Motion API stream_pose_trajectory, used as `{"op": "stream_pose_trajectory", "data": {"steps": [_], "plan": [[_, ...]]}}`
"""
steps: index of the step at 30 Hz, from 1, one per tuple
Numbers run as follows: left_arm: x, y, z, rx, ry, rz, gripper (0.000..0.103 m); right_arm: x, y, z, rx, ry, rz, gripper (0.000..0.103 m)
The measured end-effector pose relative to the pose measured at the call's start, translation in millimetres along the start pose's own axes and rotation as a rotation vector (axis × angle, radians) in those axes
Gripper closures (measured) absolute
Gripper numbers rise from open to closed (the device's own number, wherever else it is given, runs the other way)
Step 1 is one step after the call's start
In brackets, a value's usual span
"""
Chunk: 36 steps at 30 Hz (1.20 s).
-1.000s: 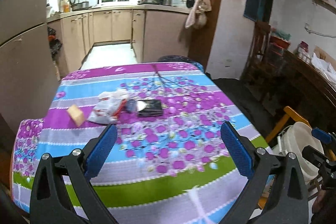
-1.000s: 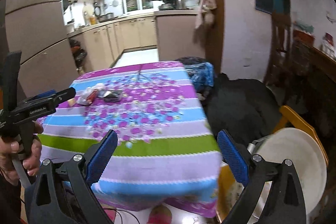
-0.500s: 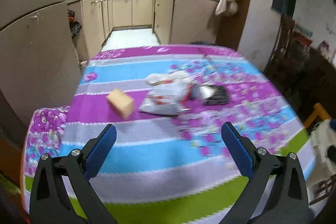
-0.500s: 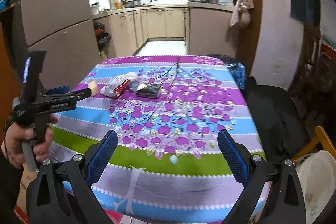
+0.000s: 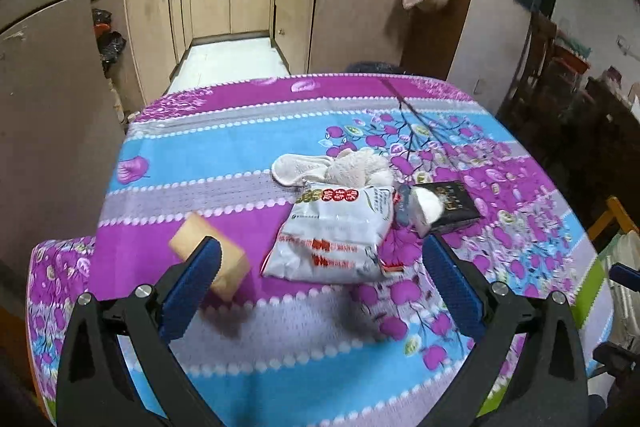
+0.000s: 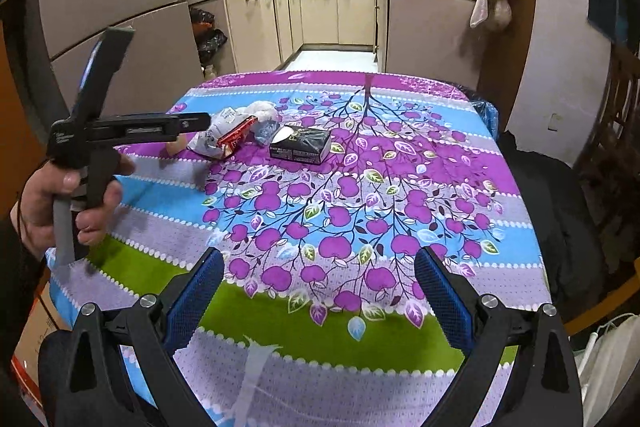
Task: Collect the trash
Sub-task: 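Move both tools back over the table toward the white snack bag, then grasp the white snack bag with the left tool while the right tool grasps the black pack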
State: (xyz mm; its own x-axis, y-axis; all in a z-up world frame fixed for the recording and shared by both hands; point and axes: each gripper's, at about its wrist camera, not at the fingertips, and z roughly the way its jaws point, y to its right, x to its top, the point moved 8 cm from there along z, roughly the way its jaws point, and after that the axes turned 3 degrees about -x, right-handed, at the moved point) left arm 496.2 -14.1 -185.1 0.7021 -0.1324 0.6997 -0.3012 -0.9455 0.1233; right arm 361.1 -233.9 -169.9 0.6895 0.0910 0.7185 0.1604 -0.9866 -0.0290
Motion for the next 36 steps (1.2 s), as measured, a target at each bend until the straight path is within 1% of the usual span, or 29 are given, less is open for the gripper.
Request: {"op": "stream_pose_trajectory", "data": {"steps": [6,10,16,18,21,27,30,32,34,36], "plan": [[0,-2,19,-0.019,-0.03,-0.019,0.006,5,2,13,0.013,-0.013,-0.017,0.008],[0,-1,27,-0.022,-0.043,-0.013,0.006,22,-7,27,0.048,-0.007,-0.127,0.008],[4,0,33,-0.041,-0.04,-0.037,0.006,44,-26,68,0.129,-0.097,-0.341,0.008],[4,-1,33,-0.041,-0.038,-0.034,0.006,54,-31,83,0.142,-0.115,-0.422,0.008],[2,1,33,-0.031,-0.036,-0.019,0.006,70,-36,101,0.148,-0.121,-0.511,0.008],[-1,5,36,-0.02,-0.048,0.032,0.006,94,-47,139,0.19,-0.184,-0.64,0.008],[0,5,38,-0.036,-0.059,0.034,0.006,100,-52,154,0.21,-0.215,-0.68,0.008],[0,5,40,-0.041,-0.069,0.042,0.006,99,-57,163,0.242,-0.251,-0.702,0.008],[0,6,41,-0.032,-0.074,0.057,0.008,96,-60,171,0.259,-0.282,-0.733,0.009],[-1,6,43,-0.025,-0.077,0.063,0.012,95,-59,178,0.27,-0.305,-0.74,0.018]]}}
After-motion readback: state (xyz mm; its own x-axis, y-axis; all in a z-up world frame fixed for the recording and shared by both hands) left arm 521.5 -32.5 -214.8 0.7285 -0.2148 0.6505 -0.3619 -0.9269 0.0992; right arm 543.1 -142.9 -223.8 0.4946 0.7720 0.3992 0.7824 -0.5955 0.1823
